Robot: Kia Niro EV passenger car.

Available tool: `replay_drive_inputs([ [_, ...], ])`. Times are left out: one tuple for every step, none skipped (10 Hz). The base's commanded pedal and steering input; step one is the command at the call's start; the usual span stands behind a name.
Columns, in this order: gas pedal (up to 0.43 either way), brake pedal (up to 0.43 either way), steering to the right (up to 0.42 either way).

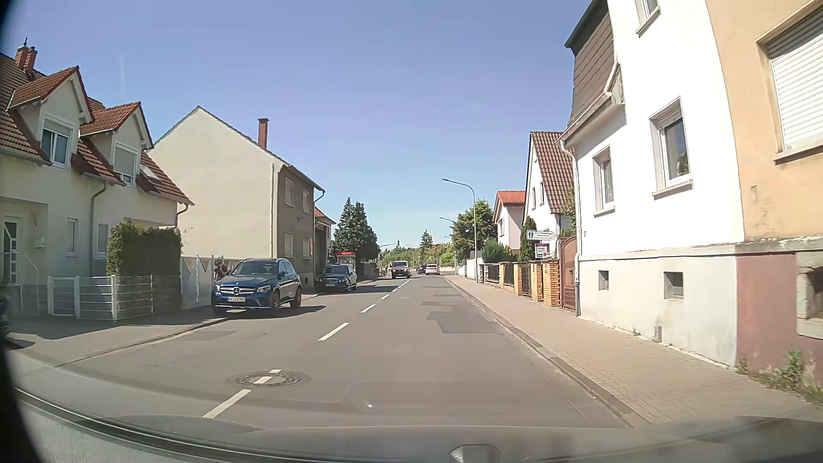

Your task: Follow the waypoints while adhering to traffic rules and regulations

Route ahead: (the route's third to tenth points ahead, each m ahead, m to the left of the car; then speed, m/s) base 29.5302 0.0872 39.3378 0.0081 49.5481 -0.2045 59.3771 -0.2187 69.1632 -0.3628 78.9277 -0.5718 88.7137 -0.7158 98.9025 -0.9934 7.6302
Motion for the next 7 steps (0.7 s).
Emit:
replay_drive_inputs([
  [0.087, 0.030, 0.006],
  [0.087, 0.030, 0.004],
  [0.087, 0.030, 0.001],
  [0.087, 0.030, -0.001],
  [0.087, 0.030, -0.001],
  [0.087, 0.030, -0.001],
  [0.087, 0.030, -0.001],
])
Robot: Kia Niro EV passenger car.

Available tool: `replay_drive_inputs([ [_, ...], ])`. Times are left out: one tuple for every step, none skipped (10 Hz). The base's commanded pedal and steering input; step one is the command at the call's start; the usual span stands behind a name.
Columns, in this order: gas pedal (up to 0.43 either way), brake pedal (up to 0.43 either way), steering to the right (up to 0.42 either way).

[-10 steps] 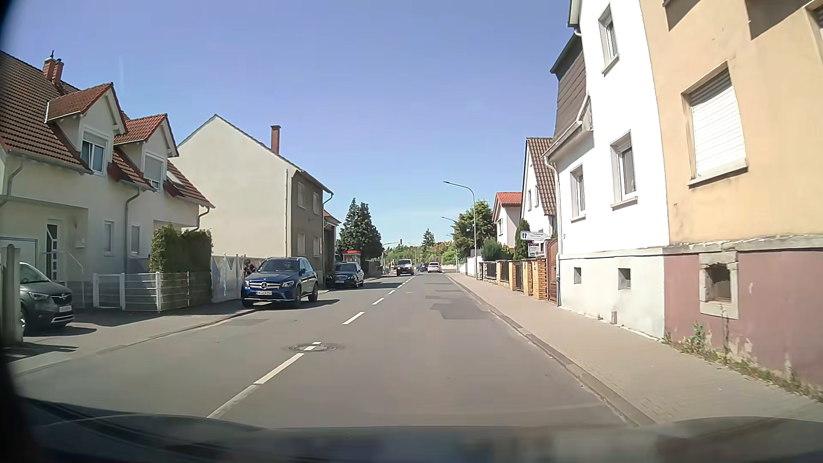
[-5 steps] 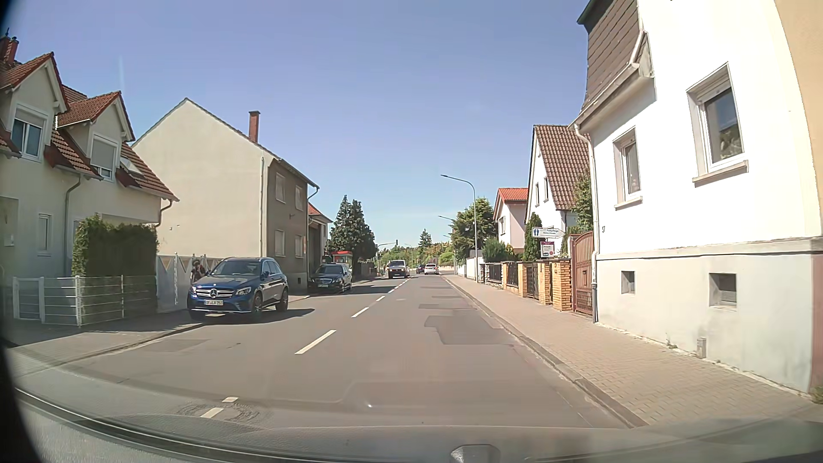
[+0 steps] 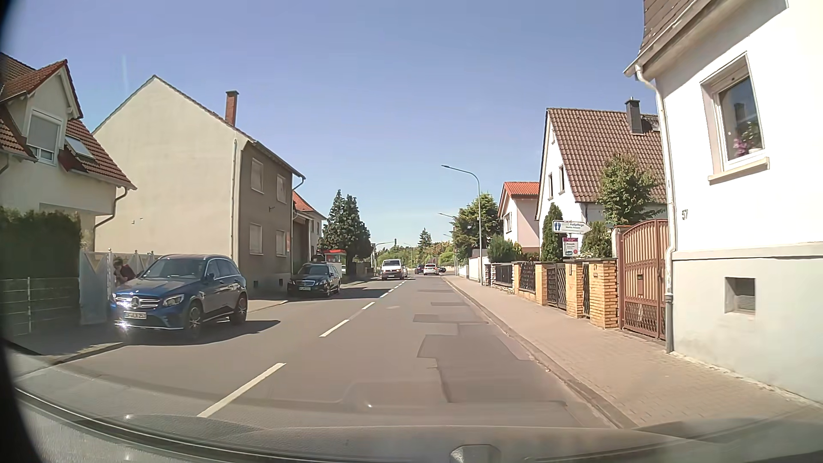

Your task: Follow the waypoints while adhering to traffic rules and regulations

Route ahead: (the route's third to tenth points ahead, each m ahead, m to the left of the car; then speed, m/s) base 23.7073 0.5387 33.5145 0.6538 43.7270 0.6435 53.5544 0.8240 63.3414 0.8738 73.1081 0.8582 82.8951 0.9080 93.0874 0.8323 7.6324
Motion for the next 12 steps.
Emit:
replay_drive_inputs([
  [0.087, 0.030, -0.001],
  [0.087, 0.030, -0.001],
  [0.087, 0.030, -0.001],
  [0.087, 0.030, -0.001],
  [0.087, 0.030, -0.001],
  [0.087, 0.030, -0.001],
  [0.087, 0.030, -0.002],
  [0.087, 0.030, -0.004],
  [0.087, 0.030, -0.006],
  [0.087, 0.030, -0.009],
  [0.087, 0.030, -0.010],
  [0.087, 0.030, -0.010],
])
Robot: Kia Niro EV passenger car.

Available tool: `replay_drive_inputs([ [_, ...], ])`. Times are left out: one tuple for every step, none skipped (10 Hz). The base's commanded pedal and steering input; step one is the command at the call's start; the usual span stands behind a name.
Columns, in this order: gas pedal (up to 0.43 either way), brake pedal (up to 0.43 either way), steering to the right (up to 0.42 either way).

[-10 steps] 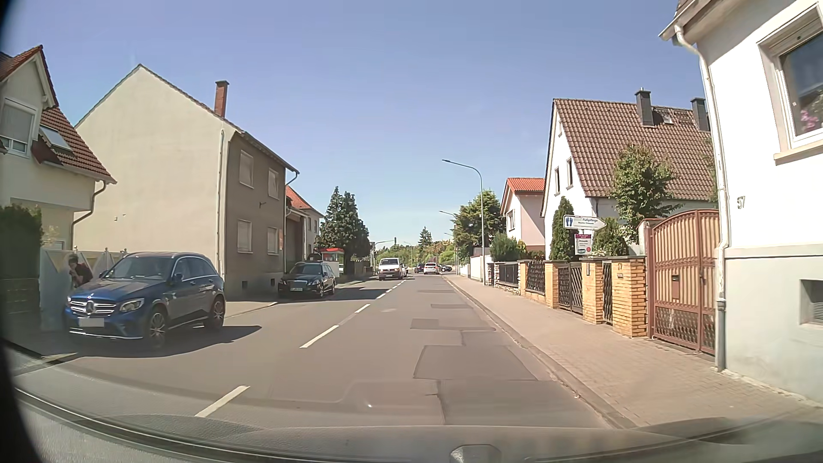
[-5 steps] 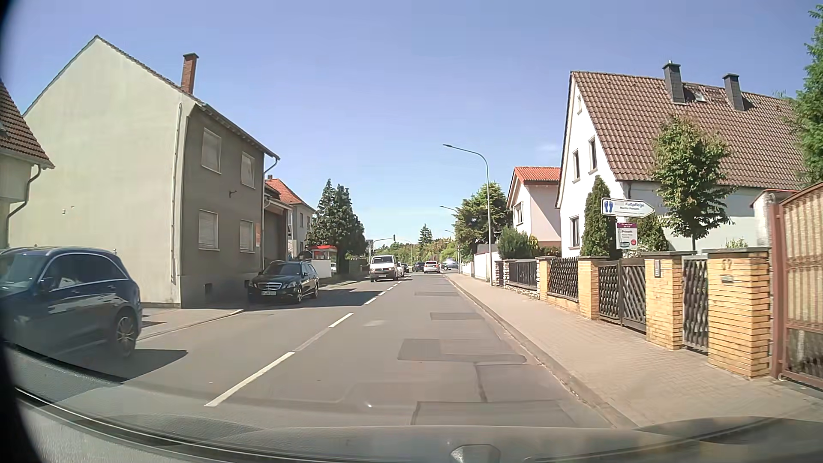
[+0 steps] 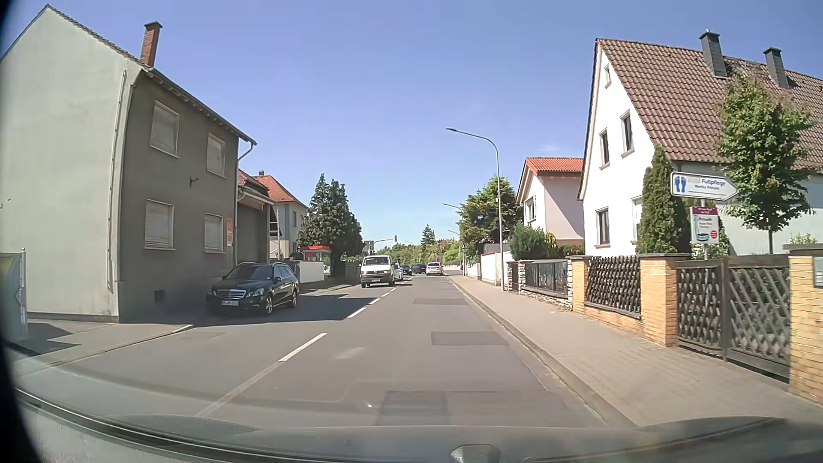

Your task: Follow the waypoints while adhering to traffic rules and regulations

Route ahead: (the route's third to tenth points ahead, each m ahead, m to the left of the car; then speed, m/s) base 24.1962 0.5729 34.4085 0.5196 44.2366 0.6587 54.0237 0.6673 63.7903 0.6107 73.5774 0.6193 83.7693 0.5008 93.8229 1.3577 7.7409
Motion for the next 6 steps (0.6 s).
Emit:
replay_drive_inputs([
  [0.087, 0.030, -0.010],
  [0.087, 0.030, -0.010],
  [0.087, 0.030, -0.007],
  [0.087, 0.030, -0.004],
  [0.087, 0.030, -0.003],
  [0.087, 0.030, -0.003],
])
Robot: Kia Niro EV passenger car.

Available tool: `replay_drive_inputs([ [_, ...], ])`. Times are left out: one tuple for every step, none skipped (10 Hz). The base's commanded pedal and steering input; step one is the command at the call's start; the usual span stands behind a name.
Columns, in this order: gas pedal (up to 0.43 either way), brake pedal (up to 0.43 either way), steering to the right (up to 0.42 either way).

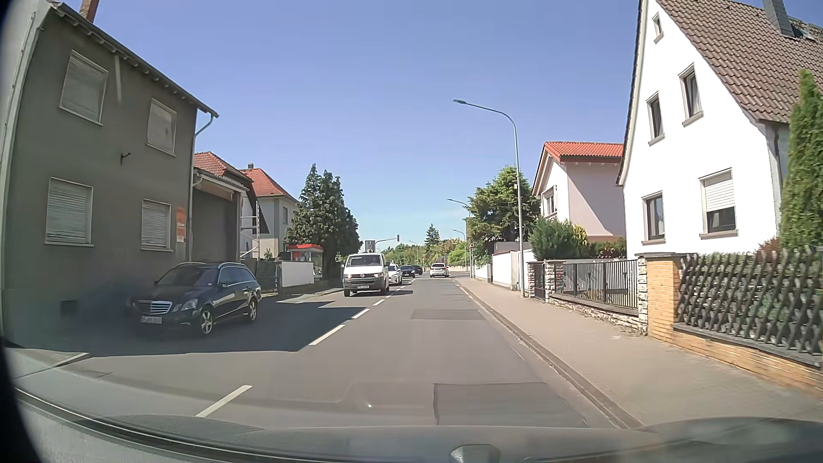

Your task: Follow the waypoints while adhering to traffic rules and regulations

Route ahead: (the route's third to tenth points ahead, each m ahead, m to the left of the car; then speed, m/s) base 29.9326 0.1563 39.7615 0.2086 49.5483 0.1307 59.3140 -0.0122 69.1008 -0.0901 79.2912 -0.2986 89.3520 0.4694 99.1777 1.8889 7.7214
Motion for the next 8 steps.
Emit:
replay_drive_inputs([
  [0.087, 0.030, -0.001],
  [0.087, 0.030, 0.000],
  [0.087, 0.030, 0.000],
  [0.087, 0.030, 0.000],
  [0.087, 0.030, 0.000],
  [0.087, 0.030, 0.000],
  [0.087, 0.030, 0.000],
  [0.087, 0.030, 0.000],
])
